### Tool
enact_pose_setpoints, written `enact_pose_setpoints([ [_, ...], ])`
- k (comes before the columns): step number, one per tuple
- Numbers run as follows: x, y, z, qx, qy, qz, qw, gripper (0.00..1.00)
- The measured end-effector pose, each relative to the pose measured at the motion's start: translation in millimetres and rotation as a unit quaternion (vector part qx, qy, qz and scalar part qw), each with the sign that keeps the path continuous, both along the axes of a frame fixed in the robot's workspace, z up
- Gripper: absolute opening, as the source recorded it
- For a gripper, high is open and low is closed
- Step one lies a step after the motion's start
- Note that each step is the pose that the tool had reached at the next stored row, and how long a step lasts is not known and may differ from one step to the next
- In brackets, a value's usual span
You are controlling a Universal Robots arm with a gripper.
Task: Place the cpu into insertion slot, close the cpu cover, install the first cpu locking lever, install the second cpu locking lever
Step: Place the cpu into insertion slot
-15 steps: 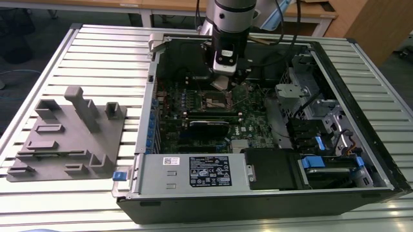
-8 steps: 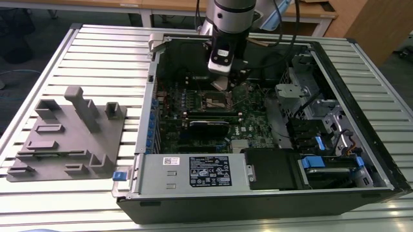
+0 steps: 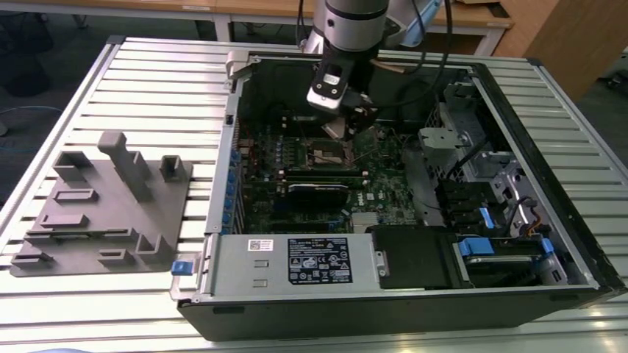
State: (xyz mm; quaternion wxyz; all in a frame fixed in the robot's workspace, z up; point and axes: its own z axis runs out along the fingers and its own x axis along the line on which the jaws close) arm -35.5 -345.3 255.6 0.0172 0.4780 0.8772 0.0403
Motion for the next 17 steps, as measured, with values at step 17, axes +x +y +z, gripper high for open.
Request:
enact_pose_setpoints([
  [17, 0.0, 0.0, -1.6, 0.0000, 0.0000, -0.088, 0.99610, 0.54],
])
